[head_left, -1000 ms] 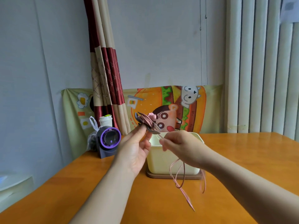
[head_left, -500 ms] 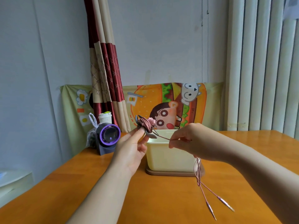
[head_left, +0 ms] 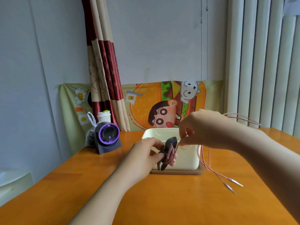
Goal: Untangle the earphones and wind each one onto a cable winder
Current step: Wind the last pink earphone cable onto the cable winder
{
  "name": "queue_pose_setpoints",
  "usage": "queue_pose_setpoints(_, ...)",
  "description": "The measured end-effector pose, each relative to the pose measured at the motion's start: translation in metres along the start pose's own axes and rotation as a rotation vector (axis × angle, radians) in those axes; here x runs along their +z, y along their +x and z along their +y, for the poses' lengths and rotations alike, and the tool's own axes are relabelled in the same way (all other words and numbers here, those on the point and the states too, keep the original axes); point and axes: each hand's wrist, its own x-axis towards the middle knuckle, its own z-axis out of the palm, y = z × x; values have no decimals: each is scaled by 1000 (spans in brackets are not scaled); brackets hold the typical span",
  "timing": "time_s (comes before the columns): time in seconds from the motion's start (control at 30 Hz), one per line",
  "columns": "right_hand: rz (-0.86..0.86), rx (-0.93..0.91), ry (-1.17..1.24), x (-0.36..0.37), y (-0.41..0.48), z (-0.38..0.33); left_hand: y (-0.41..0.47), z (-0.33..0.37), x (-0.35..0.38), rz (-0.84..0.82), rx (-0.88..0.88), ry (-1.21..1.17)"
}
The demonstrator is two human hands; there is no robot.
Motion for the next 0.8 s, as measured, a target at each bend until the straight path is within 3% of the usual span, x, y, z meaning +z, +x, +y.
queue_pose_setpoints(0.1, -20, -32, 81, -1, 3, 5, -2, -2, -3, -107, -3, 4)
queue_pose_setpoints(0.2, -19, -57, 205, 0, 4, 11, -2, -6, -9, -182, 27, -136)
queue_pose_setpoints(0.5, 27, -61, 698, 16, 6, 30, -4, -6, -19, -256, 91, -503)
queue_pose_setpoints(0.67, -160, -58, 1297, 53, 7, 18, -3, 4, -16, -244, 53, -964)
queue_pose_setpoints(0.8, -271, 15, 1497, 72, 7, 6, -3, 12, -14, -161, 15, -1352)
